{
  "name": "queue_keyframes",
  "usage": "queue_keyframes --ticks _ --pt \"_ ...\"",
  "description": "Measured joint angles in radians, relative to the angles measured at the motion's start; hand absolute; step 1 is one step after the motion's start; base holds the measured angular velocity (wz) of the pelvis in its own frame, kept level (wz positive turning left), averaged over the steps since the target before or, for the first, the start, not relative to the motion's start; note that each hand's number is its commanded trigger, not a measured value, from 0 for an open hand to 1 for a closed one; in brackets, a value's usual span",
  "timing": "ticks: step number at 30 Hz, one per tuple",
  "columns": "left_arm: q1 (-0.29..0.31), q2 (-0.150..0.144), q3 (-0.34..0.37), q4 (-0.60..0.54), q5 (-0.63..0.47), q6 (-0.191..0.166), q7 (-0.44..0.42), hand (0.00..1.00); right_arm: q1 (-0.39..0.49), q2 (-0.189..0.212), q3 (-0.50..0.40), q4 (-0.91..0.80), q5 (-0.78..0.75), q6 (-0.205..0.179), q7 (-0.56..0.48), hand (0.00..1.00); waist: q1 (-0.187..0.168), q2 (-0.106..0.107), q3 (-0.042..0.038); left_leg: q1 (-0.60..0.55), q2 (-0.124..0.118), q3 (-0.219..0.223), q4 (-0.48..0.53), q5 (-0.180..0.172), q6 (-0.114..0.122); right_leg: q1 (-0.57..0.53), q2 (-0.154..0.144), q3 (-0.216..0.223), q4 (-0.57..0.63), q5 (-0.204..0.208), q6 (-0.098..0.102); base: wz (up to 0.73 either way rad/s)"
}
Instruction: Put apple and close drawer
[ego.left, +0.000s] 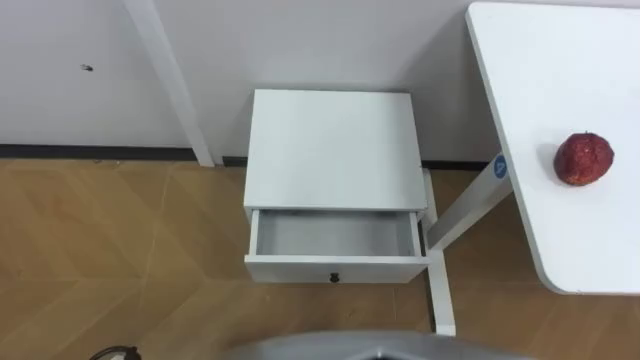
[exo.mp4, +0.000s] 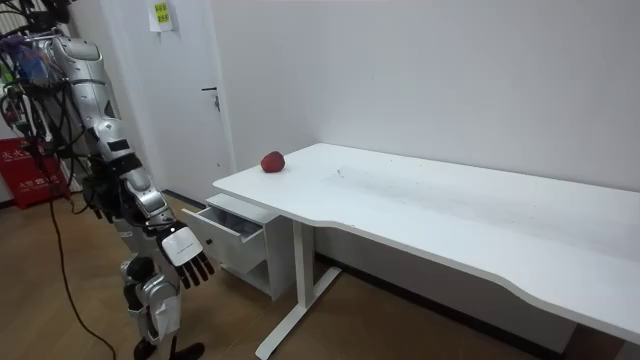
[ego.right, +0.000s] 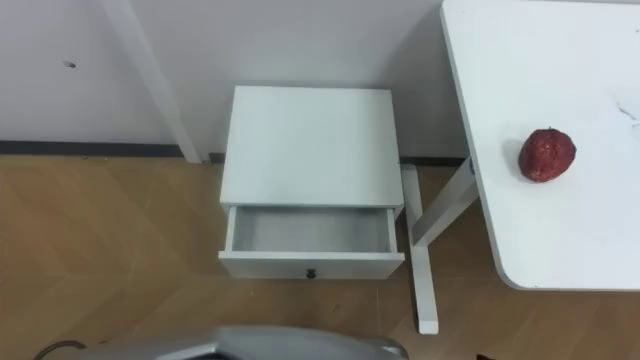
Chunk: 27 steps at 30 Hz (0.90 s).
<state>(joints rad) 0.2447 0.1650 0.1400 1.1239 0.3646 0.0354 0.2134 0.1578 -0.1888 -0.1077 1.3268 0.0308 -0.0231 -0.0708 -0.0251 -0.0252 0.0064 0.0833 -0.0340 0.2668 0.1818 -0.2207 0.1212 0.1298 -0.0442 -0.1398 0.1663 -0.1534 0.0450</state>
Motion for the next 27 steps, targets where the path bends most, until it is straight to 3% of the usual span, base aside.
queue_keyframes --ticks 10,13,19,24,27 --pt "-0.014 -0.002 -0.006 0.000 0.000 0.002 -0.011 0.00 -0.006 0.002 0.003 -0.008 0.074 0.001 -0.005 0.00 0.004 -0.002 0.0008 -0.004 0.000 0.001 -0.001 0.000 0.000 -0.007 0.000 0.004 0.002 0.000 0.000 0.00" --pt "-0.018 -0.003 -0.001 0.001 0.000 0.001 -0.012 0.00 -0.021 0.003 -0.047 -0.005 0.151 -0.003 -0.013 0.00 0.002 -0.001 0.0003 -0.004 0.001 0.009 -0.002 0.000 0.000 -0.010 0.001 0.012 0.001 0.000 0.000 -0.07" --pt "-0.013 0.000 0.024 0.007 -0.006 -0.008 -0.022 0.00 -0.024 0.003 -0.189 -0.032 0.504 -0.010 -0.046 0.00 -0.023 0.001 -0.0017 -0.001 0.001 0.009 -0.002 0.000 0.000 -0.007 0.002 0.026 0.000 0.000 0.000 0.00" --pt "-0.006 0.000 0.092 0.003 -0.005 -0.024 -0.022 0.00 -0.016 0.001 -0.319 -0.106 0.801 -0.022 -0.112 0.00 -0.033 0.001 -0.0018 0.000 0.002 0.024 -0.004 0.000 -0.001 -0.013 0.003 0.026 0.001 0.000 0.000 -0.10" --pt "-0.001 0.004 0.113 -0.007 -0.015 -0.047 -0.019 0.00 -0.024 0.003 -0.409 -0.184 1.058 -0.059 -0.156 0.00 -0.055 0.004 -0.0045 -0.001 0.002 0.025 -0.001 0.000 0.000 -0.013 0.003 0.031 0.004 0.000 0.000 -0.01"
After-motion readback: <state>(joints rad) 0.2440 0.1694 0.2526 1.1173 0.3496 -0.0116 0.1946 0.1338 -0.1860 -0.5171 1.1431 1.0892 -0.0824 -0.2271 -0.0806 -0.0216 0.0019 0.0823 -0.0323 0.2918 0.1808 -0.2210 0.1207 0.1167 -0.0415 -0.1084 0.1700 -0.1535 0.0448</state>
